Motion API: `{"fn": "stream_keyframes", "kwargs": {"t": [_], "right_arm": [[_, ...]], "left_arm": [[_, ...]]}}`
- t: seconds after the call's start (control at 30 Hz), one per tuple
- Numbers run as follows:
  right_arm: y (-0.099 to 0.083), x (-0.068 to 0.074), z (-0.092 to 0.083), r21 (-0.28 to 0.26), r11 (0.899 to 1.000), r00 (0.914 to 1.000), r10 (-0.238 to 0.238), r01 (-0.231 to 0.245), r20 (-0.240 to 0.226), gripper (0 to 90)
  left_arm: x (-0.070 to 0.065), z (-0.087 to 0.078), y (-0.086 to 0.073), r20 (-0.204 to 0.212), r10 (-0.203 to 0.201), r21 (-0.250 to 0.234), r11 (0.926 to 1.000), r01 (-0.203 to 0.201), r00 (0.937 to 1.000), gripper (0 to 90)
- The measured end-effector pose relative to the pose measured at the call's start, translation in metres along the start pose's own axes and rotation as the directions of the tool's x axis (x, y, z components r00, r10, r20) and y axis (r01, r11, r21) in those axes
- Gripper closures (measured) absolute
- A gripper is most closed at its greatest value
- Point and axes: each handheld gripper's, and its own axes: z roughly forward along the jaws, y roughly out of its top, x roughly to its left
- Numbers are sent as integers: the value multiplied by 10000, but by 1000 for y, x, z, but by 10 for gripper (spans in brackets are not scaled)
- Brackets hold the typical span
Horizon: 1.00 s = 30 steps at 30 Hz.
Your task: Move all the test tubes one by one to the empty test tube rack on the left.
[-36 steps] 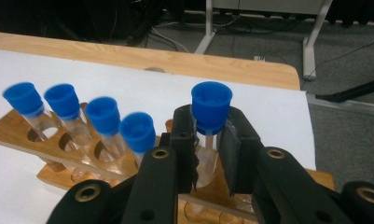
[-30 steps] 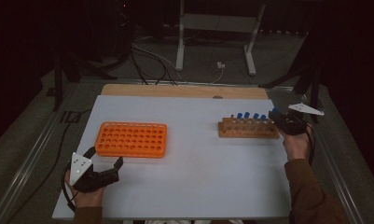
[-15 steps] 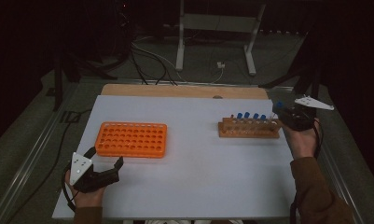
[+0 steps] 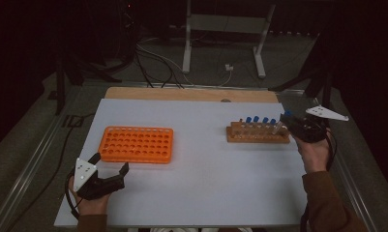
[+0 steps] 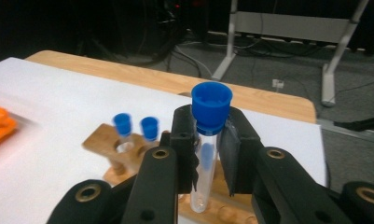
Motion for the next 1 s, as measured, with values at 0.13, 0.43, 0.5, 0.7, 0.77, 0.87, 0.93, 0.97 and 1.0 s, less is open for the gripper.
{"fn": "stream_keyframes", "kwargs": {"t": [0.13,0.43,0.5,0.7,0.77,0.87,0.93,0.97,1.0], "right_arm": [[-4,11,-2,22,10000,9991,-83,84,-423,767],[-8,39,8,95,9994,9885,-301,319,-1484,766],[-7,42,9,120,9993,9869,-333,357,-1580,766],[-1,63,18,351,9971,9743,-581,673,-2175,766],[2,71,21,390,9958,9705,-719,830,-2303,766],[5,81,24,408,9939,9641,-893,1026,-2500,766],[6,87,26,404,9933,9600,-943,1087,-2636,765],[6,87,26,404,9933,9600,-943,1087,-2636,765],[7,92,28,422,9928,9560,-958,1117,-2772,765]], "left_arm": [[-8,4,2,170,-158,154,9998,156,9997,9],[-23,22,11,662,-135,589,9982,96,9977,9],[-27,27,14,860,26,655,9978,-82,9963,9],[-49,47,28,1659,281,950,9945,-444,9857,9],[-57,53,32,1812,518,901,9935,-690,9821,9],[-68,60,39,2125,757,753,9928,-935,9742,9],[-71,62,41,2228,829,708,9924,-1009,9713,9],[-74,64,42,2314,930,669,9915,-1112,9684,9],[-78,68,44,2531,999,527,9917,-1169,9623,9]]}}
